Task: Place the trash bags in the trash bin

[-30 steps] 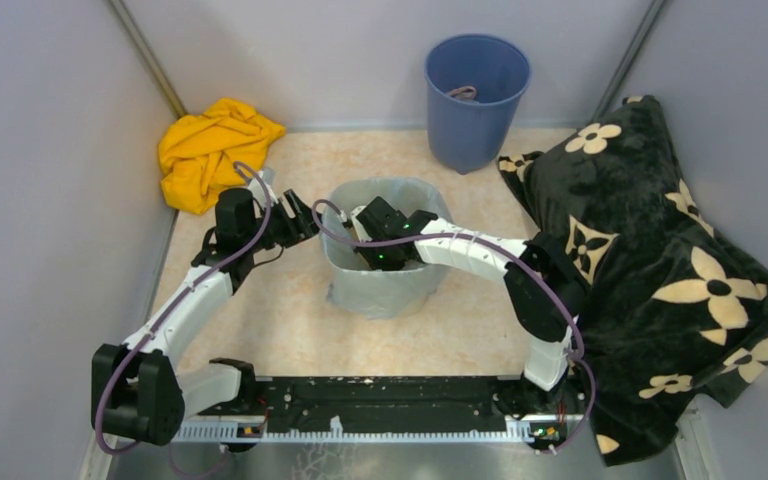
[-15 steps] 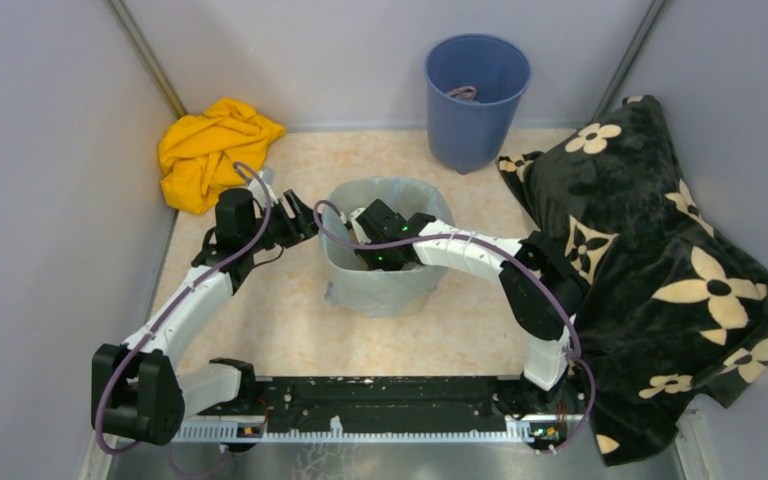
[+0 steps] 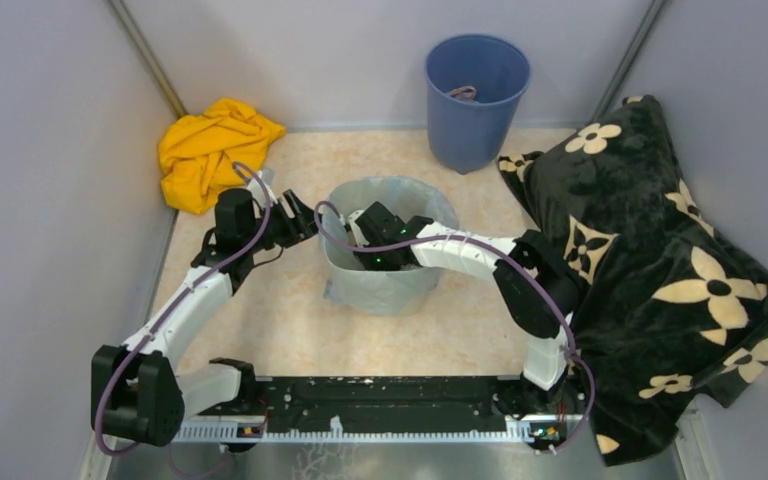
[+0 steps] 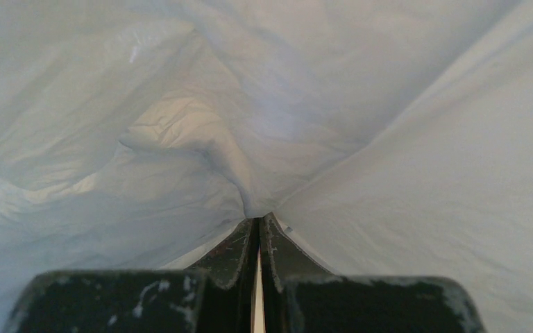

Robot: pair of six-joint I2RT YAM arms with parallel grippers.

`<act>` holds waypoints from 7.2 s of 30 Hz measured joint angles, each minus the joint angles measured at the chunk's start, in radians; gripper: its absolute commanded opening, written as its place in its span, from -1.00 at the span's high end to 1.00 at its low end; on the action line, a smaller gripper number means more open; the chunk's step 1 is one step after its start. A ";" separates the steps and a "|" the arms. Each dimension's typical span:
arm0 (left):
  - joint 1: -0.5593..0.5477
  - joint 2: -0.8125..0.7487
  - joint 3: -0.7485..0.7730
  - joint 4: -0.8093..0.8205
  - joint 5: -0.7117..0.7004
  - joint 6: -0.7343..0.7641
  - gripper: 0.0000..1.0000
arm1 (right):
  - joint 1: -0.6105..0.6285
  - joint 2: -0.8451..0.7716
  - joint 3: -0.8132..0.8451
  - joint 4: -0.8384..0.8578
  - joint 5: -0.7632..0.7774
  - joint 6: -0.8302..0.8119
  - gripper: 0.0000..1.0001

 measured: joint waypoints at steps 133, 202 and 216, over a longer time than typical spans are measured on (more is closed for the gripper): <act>0.000 -0.063 0.028 -0.056 -0.036 0.003 -0.42 | -0.009 0.010 0.081 -0.216 0.128 0.061 0.61; 0.000 -0.044 0.028 -0.073 -0.054 0.010 -0.55 | -0.145 -0.862 -0.159 -0.096 0.547 0.239 0.31; 0.000 -0.048 0.028 -0.072 -0.054 0.008 -0.52 | -0.158 -0.772 -0.237 -0.058 0.492 0.281 0.94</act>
